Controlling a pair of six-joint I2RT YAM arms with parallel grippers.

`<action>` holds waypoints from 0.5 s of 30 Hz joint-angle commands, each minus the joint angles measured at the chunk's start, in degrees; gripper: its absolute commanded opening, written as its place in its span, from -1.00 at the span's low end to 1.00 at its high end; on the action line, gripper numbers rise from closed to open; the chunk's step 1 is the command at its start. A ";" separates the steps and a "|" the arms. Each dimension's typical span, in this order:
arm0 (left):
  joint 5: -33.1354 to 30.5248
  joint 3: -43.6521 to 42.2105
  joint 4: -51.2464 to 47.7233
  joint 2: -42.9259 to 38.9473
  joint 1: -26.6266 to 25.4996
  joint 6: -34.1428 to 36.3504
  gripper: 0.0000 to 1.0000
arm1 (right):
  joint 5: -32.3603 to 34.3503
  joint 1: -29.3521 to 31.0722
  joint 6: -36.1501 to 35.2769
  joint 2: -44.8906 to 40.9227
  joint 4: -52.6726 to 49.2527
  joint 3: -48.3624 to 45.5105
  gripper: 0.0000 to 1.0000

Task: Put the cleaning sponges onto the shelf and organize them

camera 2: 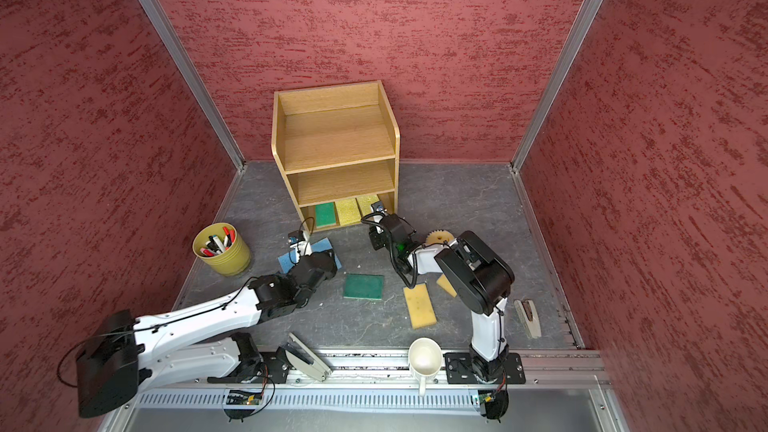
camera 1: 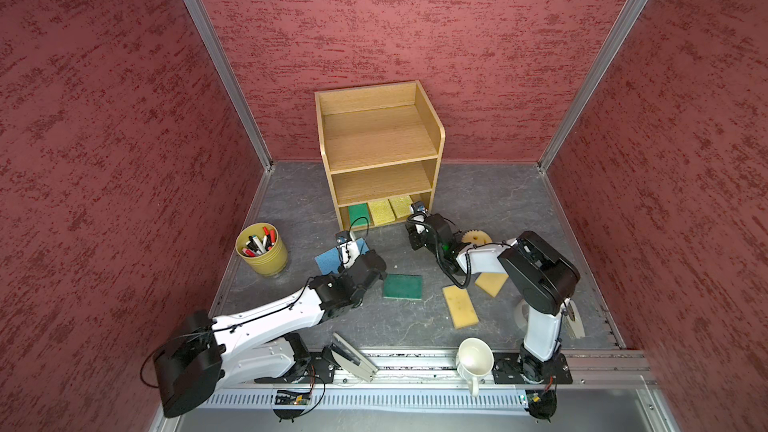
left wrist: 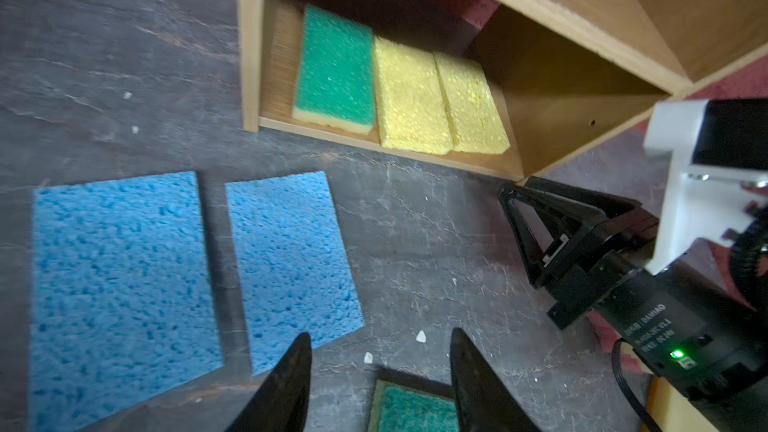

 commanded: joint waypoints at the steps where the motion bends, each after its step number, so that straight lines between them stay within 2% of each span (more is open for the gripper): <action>1: -2.93 -3.04 -5.15 -7.05 2.25 -1.90 0.08 | 2.17 -0.19 -5.35 2.48 -1.96 3.87 -0.22; 4: -3.23 -5.12 -8.20 -12.71 4.11 -2.03 0.08 | 2.67 -0.22 -5.39 4.55 -0.83 6.17 -0.27; 10: -1.96 -7.40 -11.59 -19.23 7.75 -1.32 0.09 | 4.81 -0.29 0.44 8.63 -0.93 10.94 -0.57; 15: 0.06 -8.61 -10.92 -20.24 10.37 -0.26 0.11 | 4.08 -0.34 6.70 10.64 -1.98 14.25 -0.52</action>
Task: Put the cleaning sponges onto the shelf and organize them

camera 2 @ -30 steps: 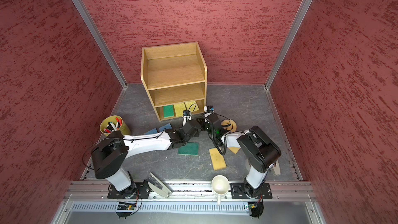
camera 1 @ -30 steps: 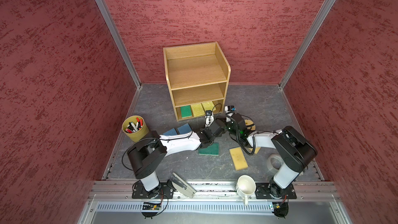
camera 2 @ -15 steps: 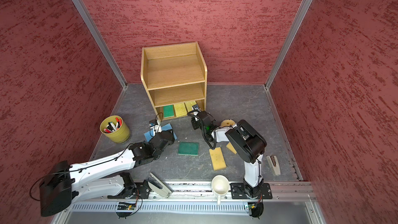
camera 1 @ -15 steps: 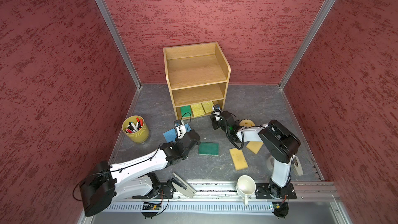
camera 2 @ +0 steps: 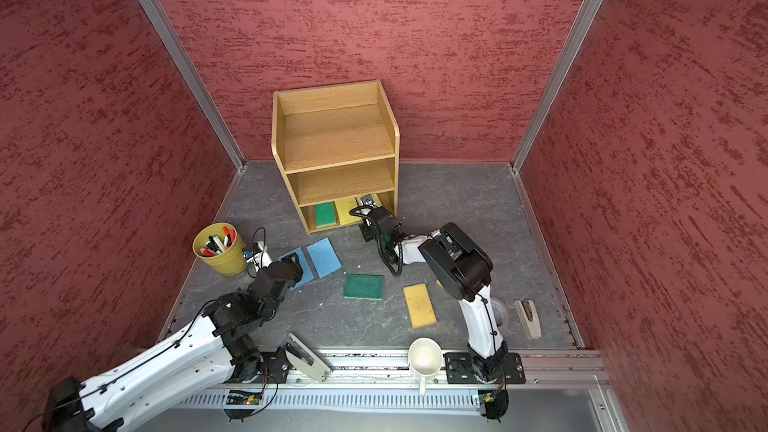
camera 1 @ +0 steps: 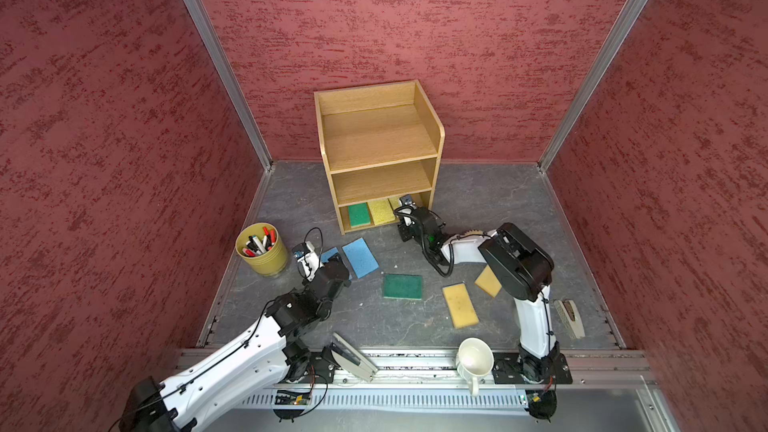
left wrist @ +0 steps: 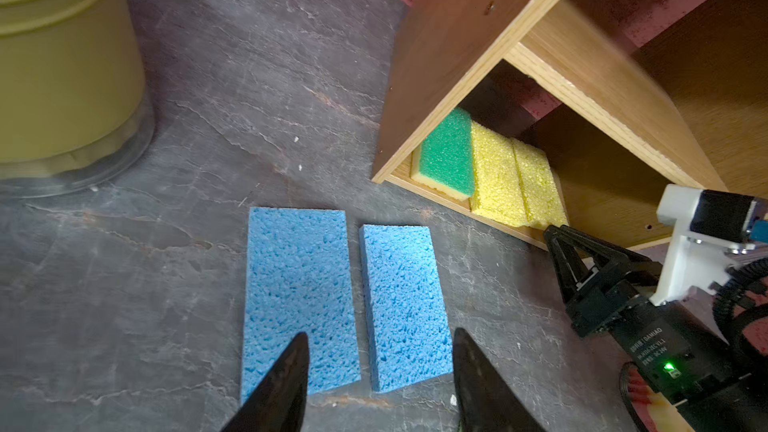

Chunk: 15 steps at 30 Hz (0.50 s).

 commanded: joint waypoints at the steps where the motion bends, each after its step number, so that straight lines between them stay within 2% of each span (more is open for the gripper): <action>1: 1.75 -1.03 -0.68 -0.27 1.78 1.28 0.12 | 0.78 -0.64 6.02 1.90 -1.01 4.09 -0.51; 4: 3.67 -2.03 0.37 -0.21 3.30 1.19 0.12 | 0.12 -0.65 9.25 2.96 -1.27 5.71 -0.48; 15: 6.79 -4.11 1.21 -1.19 6.24 1.19 0.13 | 5.39 -0.68 23.33 5.32 2.71 5.93 -0.53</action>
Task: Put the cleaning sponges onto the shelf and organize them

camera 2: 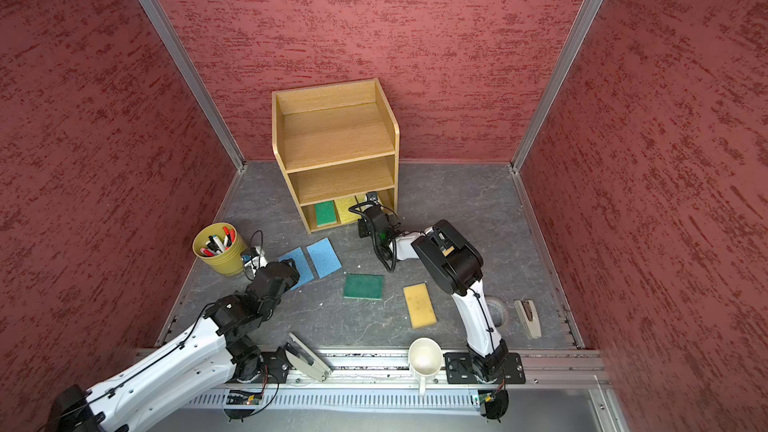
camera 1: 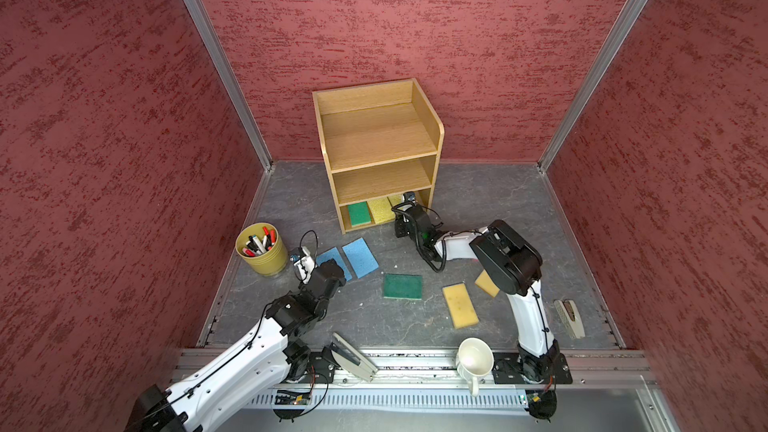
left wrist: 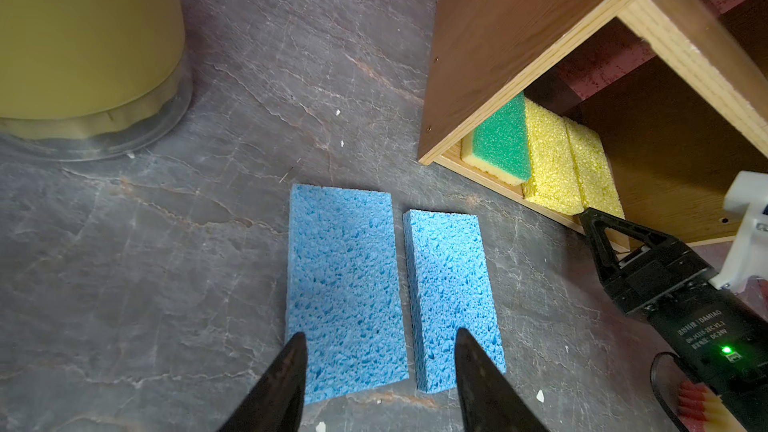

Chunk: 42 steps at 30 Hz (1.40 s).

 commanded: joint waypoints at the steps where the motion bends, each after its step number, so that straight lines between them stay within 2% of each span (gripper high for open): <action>1: 1.27 -0.67 0.94 -1.05 0.71 1.01 0.13 | 4.15 -0.63 8.26 1.04 4.86 1.06 -0.54; 5: 1.59 -1.20 0.77 -1.85 1.03 0.86 0.13 | 4.28 -0.75 13.43 1.28 9.76 -0.73 -0.55; 12: 1.97 -1.83 -0.24 -3.01 1.47 0.58 0.14 | -4.43 -3.56 27.70 1.27 21.61 -5.89 -0.55; 15: 2.12 -2.14 -0.55 -3.77 1.75 0.37 0.14 | -6.17 -4.73 31.66 0.67 20.24 -5.95 -0.53; 23: 2.99 -3.03 -1.21 -4.97 2.58 -0.09 0.16 | -8.19 -6.69 40.28 -1.88 8.29 -4.24 -0.49; 31: 3.67 -3.27 -0.58 -4.84 3.20 0.02 0.17 | -6.65 -6.78 42.44 -1.17 3.13 -1.05 -0.49; 42: 5.10 -3.44 0.27 -4.19 4.56 0.57 0.17 | -4.54 -5.28 41.71 0.30 3.29 2.34 -0.50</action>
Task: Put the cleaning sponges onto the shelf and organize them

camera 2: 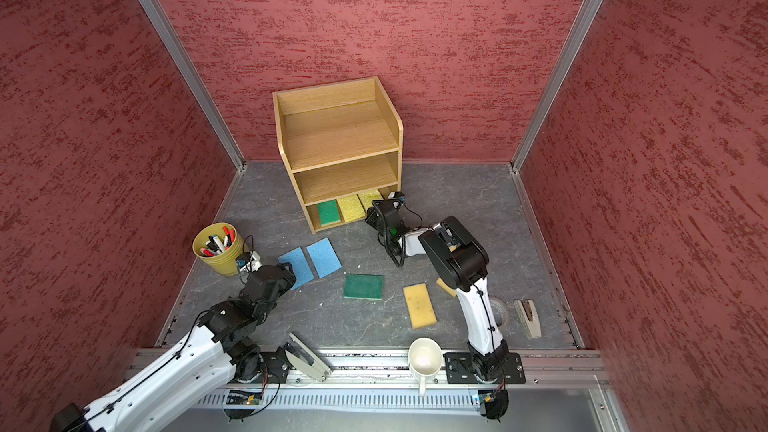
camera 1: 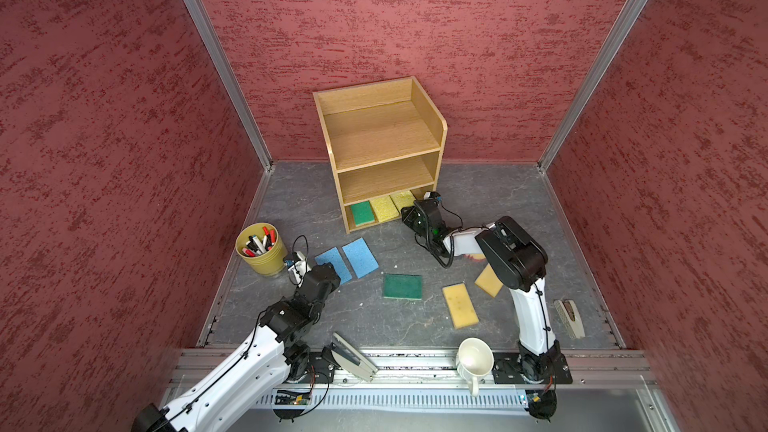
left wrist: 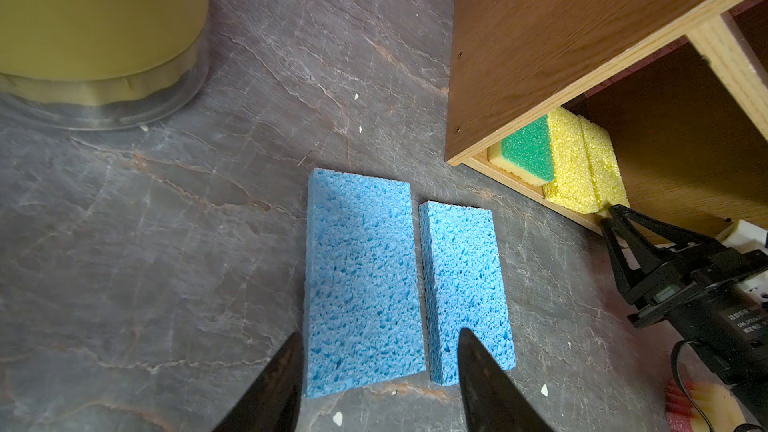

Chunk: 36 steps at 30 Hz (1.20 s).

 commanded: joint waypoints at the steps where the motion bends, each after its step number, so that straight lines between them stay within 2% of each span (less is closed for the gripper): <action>1: 0.74 -0.55 1.13 0.32 0.59 0.83 0.17 | 4.20 -0.25 1.21 0.81 -0.68 3.78 -0.50; 12: 1.18 -1.29 0.03 -0.98 0.94 0.87 0.18 | 9.90 1.45 2.27 2.10 -3.18 4.92 -0.45; 16: 1.40 -1.77 0.07 -1.69 1.44 0.86 0.17 | 12.42 2.10 0.62 2.15 -3.55 4.89 -0.40; 26: 2.22 -2.22 -0.19 -2.05 2.26 1.02 0.18 | 17.47 3.43 -2.99 4.79 -13.65 11.22 -0.29; 36: 2.89 -2.49 0.20 -1.79 3.04 1.33 0.18 | 19.12 3.75 -2.56 6.07 -20.63 14.26 -0.26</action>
